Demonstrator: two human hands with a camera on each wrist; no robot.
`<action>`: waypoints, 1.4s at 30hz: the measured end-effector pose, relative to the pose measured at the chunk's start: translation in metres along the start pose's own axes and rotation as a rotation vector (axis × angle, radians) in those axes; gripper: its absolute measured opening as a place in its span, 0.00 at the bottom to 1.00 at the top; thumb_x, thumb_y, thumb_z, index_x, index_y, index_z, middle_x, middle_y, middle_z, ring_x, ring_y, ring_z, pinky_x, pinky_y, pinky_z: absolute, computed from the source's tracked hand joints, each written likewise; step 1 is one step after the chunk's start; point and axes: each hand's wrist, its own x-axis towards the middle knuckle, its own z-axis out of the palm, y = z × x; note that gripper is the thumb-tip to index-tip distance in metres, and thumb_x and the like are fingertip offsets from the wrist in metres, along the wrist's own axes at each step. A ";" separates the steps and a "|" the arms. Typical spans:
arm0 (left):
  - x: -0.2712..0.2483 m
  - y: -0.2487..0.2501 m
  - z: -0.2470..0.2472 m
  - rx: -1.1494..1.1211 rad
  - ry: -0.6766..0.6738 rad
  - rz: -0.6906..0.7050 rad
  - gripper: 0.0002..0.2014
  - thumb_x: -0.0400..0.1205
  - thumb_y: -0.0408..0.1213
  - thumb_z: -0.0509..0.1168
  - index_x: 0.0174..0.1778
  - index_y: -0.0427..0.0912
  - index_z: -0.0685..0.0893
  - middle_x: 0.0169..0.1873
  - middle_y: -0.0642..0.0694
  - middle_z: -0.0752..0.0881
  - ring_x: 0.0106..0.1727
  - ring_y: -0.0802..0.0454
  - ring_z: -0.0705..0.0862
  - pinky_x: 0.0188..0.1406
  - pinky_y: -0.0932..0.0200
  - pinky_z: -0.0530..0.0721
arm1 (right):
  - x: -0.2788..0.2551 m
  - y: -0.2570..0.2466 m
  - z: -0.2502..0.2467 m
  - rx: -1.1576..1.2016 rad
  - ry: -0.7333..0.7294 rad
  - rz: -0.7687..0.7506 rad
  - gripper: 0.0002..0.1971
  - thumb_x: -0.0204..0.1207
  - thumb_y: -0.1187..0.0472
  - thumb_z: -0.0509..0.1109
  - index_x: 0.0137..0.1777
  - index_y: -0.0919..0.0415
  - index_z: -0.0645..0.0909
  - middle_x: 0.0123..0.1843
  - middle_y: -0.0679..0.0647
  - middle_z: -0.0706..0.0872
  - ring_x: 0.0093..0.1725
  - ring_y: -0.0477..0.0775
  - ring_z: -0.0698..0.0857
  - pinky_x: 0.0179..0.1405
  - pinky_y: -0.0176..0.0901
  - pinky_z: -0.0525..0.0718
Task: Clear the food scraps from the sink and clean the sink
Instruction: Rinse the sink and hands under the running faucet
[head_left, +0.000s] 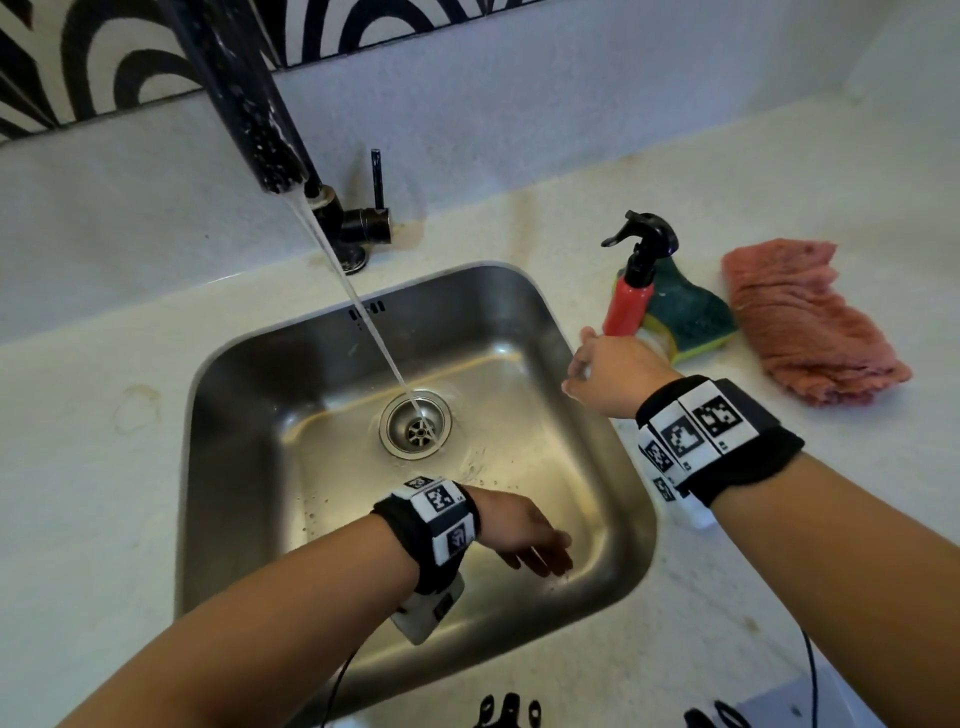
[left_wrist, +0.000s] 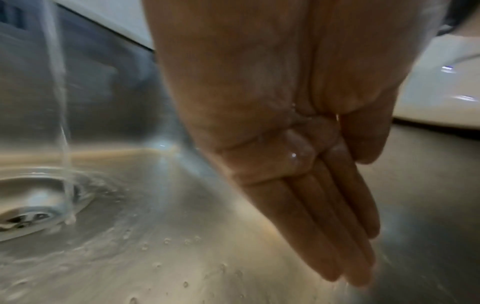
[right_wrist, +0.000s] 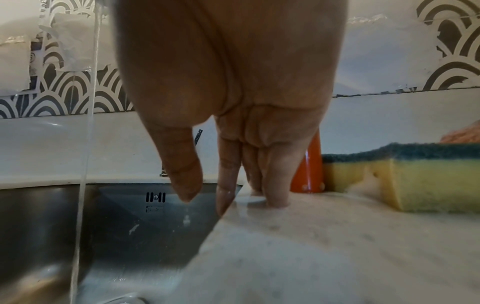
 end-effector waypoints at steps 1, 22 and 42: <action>-0.005 -0.004 -0.008 -0.059 0.042 0.019 0.21 0.87 0.49 0.53 0.64 0.41 0.84 0.64 0.48 0.85 0.61 0.54 0.84 0.61 0.60 0.79 | 0.000 0.000 0.000 0.002 0.002 0.008 0.16 0.79 0.50 0.65 0.62 0.55 0.81 0.66 0.51 0.80 0.64 0.57 0.81 0.64 0.44 0.73; -0.035 -0.083 -0.078 -1.489 0.591 0.695 0.22 0.89 0.46 0.49 0.60 0.34 0.81 0.57 0.39 0.87 0.53 0.51 0.89 0.54 0.60 0.86 | -0.006 -0.007 -0.004 0.049 0.002 0.039 0.12 0.80 0.54 0.65 0.58 0.58 0.82 0.65 0.52 0.78 0.63 0.58 0.81 0.61 0.42 0.73; -0.041 -0.127 -0.069 -0.641 0.688 -0.054 0.19 0.87 0.47 0.52 0.43 0.42 0.84 0.46 0.45 0.87 0.40 0.54 0.85 0.37 0.63 0.75 | -0.001 -0.013 0.008 -0.007 0.033 0.026 0.08 0.78 0.54 0.67 0.52 0.55 0.84 0.62 0.53 0.77 0.57 0.57 0.82 0.52 0.41 0.72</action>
